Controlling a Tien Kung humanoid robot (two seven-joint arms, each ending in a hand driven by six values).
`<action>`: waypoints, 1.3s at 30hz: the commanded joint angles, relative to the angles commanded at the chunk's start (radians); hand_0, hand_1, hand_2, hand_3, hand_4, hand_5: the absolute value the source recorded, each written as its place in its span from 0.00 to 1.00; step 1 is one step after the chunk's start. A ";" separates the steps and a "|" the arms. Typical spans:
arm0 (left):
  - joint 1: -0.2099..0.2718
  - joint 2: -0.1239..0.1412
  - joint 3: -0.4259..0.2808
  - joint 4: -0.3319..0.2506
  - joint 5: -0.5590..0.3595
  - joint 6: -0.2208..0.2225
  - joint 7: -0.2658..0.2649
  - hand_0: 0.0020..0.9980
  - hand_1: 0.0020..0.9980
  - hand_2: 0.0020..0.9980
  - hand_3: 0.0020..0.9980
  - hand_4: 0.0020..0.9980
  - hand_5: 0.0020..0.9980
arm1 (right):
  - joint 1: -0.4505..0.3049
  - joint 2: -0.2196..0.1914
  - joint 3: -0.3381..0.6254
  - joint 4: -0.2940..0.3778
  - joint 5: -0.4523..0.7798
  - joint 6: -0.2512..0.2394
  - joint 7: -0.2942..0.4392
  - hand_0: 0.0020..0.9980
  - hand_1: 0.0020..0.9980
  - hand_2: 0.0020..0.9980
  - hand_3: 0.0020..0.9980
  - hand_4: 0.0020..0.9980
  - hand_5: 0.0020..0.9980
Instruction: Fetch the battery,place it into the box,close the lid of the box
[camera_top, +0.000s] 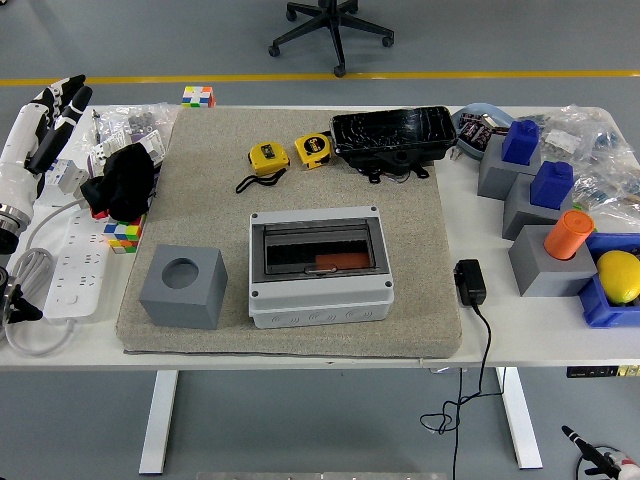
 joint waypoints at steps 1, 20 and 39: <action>0.001 0.000 -0.001 0.000 0.001 0.002 -0.001 0.91 0.93 0.90 0.87 1.00 1.00 | -0.001 0.000 0.001 0.000 -0.001 0.000 0.000 0.87 0.79 0.77 0.85 1.00 1.00; 0.015 -0.001 0.003 0.006 -0.021 0.034 -0.016 0.89 0.90 0.86 0.84 1.00 1.00 | -0.006 -0.001 -0.007 0.000 0.003 0.000 0.001 0.87 0.79 0.77 0.85 1.00 1.00; 0.012 0.001 0.008 0.014 -0.032 0.029 -0.035 0.88 0.89 0.86 0.83 1.00 1.00 | -0.003 -0.001 -0.011 0.000 0.007 0.000 0.001 0.87 0.79 0.77 0.85 1.00 1.00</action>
